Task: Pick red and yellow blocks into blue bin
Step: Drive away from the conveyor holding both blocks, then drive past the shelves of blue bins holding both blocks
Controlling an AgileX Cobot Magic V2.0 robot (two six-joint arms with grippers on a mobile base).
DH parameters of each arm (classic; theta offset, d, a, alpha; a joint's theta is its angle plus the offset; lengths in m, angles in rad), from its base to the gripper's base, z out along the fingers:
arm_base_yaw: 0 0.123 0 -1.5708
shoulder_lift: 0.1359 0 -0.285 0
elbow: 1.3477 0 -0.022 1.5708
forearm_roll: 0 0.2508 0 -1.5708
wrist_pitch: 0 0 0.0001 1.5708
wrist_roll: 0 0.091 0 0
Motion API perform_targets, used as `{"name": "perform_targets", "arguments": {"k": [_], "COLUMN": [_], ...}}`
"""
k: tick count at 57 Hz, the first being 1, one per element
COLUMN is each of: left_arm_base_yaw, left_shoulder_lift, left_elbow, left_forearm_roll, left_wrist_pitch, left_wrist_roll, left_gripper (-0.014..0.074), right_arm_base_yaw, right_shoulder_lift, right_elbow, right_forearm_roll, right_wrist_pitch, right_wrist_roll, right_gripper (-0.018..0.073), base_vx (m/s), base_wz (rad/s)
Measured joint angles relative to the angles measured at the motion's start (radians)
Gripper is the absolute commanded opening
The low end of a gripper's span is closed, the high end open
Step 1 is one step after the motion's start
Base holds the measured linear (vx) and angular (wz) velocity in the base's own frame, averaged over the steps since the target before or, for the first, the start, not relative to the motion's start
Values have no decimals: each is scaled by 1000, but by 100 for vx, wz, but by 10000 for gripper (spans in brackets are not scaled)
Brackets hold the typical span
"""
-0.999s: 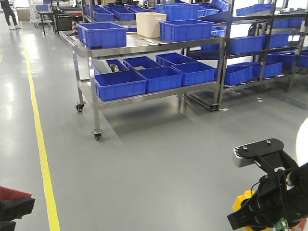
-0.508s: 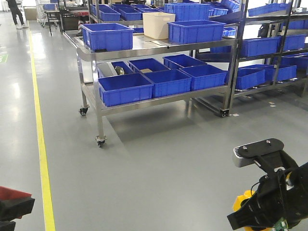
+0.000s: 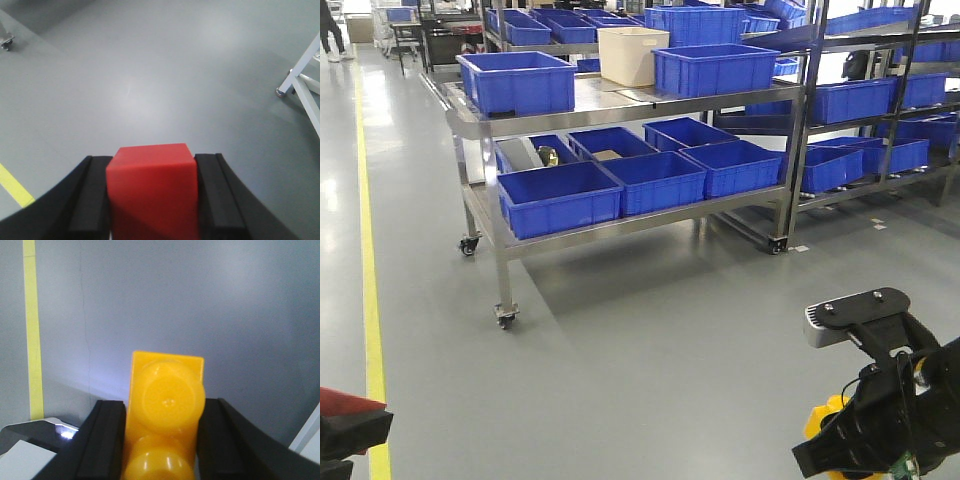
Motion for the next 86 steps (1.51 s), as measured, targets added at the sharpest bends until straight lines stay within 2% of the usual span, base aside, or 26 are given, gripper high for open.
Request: {"name": "perform_targets", "arguments": {"k": [86], "left_arm_base_yaw": [0], "left_shoulder_lift": [0], "left_elbow": [0], "left_forearm_roll": [0], "left_wrist_pitch": [0], "left_wrist_roll": [1], "left_gripper": [335], "right_arm_base_yaw": [0], "right_shoulder_lift": [0], "right_elbow": [1], "right_forearm_roll": [0], "right_wrist_pitch": [0], "right_wrist_roll": [0], "right_gripper": [244], "base_vx": [40], "base_wz": [-10]}}
